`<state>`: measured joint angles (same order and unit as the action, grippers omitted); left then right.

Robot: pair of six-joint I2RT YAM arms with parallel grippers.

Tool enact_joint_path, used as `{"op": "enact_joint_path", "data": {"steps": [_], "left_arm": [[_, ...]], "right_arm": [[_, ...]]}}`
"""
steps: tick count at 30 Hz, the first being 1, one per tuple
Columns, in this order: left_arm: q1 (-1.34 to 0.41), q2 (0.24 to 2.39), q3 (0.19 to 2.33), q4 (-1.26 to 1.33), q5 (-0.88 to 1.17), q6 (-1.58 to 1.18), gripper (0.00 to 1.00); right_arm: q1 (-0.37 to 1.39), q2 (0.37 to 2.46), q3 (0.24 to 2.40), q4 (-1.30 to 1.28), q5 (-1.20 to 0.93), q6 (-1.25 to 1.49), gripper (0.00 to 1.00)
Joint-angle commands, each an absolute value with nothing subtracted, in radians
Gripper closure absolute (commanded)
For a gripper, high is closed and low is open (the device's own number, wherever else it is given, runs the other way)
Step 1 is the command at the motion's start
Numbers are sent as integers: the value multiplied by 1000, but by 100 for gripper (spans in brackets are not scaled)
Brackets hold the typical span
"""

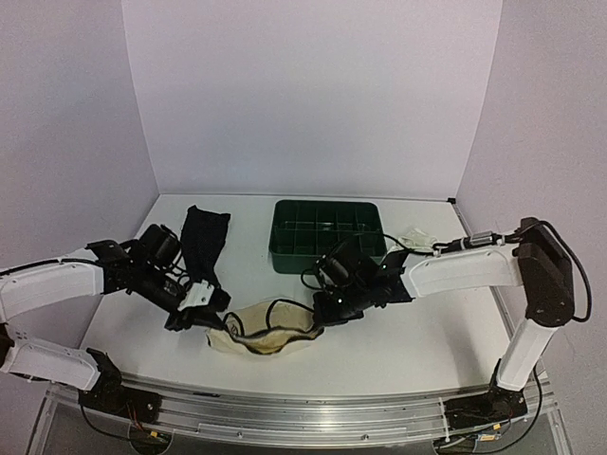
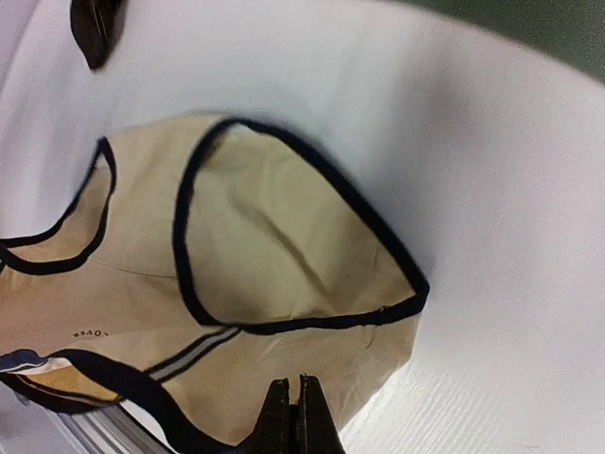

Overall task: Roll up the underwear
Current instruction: Flatten out the underwear at the center of the board.

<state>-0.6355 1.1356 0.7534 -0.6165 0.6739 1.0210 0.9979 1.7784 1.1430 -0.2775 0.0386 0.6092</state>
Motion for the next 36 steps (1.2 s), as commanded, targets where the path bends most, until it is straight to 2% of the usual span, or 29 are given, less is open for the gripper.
{"op": "enact_joint_path", "data": {"steps": [1, 5, 10, 12, 15, 17, 19, 24, 26, 29, 31, 33, 36], "left_arm": [[-679, 1161, 664, -661, 662, 1108, 100], [-747, 1142, 601, -669, 652, 1138, 100], [-893, 1169, 571, -630, 596, 1095, 98], [-919, 1197, 572, -635, 582, 1096, 92], [-938, 1204, 561, -667, 583, 1134, 73], [-942, 1190, 546, -702, 580, 1179, 55], [-942, 1180, 541, -738, 562, 1211, 47], [-942, 1161, 580, -907, 542, 1329, 36], [-942, 1147, 601, -959, 537, 1357, 33], [-940, 1147, 643, -904, 510, 1310, 33], [-937, 1198, 697, -820, 509, 1227, 35], [-926, 1276, 766, -756, 526, 1136, 38], [-874, 1392, 876, -700, 553, 1061, 46]], "right_arm": [[1063, 1807, 1085, -179, -35, 564, 100], [1098, 1788, 1003, -164, -38, 590, 100], [1106, 1808, 1002, -161, -52, 591, 98], [1106, 1808, 990, -161, -50, 594, 91], [1108, 1785, 945, -162, -60, 620, 81], [1111, 1748, 904, -167, -64, 637, 72], [1112, 1704, 877, -201, -52, 644, 65], [1113, 1579, 866, -404, 62, 650, 57], [1112, 1535, 868, -479, 98, 660, 50], [1112, 1501, 877, -537, 111, 680, 38], [1112, 1496, 897, -552, 130, 699, 38], [1112, 1503, 933, -592, 183, 740, 42], [1113, 1547, 1024, -671, 233, 802, 64]]}}
